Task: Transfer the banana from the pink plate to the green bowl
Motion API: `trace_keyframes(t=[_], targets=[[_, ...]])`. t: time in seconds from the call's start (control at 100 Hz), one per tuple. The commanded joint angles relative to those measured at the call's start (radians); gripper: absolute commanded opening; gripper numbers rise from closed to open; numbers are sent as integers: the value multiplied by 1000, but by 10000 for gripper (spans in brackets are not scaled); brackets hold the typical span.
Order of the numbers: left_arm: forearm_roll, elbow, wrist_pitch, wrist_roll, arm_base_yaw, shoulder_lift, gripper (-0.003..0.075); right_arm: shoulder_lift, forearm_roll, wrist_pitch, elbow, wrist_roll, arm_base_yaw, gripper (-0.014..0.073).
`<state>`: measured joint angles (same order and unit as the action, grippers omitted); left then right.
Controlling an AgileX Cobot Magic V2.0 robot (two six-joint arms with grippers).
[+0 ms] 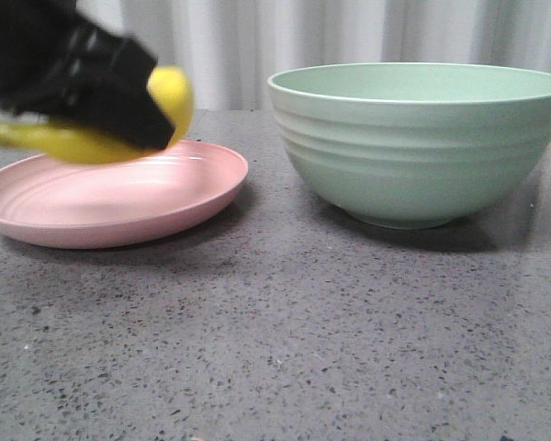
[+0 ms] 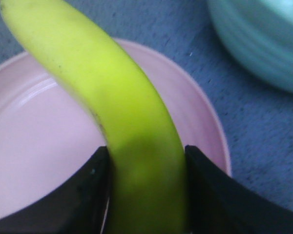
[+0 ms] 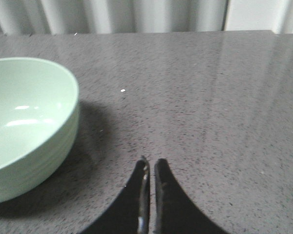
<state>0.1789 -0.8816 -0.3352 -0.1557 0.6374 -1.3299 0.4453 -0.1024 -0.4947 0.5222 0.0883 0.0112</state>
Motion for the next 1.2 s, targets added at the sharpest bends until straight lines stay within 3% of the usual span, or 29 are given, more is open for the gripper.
trace_keyframes(t=[0.0, 0.19, 0.26, 0.43, 0.52, 0.98, 1.19], targets=[[1, -70, 39, 2, 34, 56, 135, 64, -33, -5, 100, -4, 63, -61], [4, -118, 31, 2, 152, 81, 135, 264, 102, -182, 293, -4, 181, -12], [4, -127, 28, 2, 207, 81, 135, 334, 185, -209, 357, -4, 209, 83], [4, -127, 41, 2, 324, 75, 135, 462, 375, -205, 477, -4, 266, 418], [4, -127, 41, 2, 358, 69, 135, 523, 442, -205, 526, -4, 301, 502], [16, -127, 47, 2, 413, 35, 135, 771, 665, -110, 565, -4, 336, 505], [16, -127, 29, 2, 413, 35, 139, 790, 673, -112, 565, -4, 336, 468]])
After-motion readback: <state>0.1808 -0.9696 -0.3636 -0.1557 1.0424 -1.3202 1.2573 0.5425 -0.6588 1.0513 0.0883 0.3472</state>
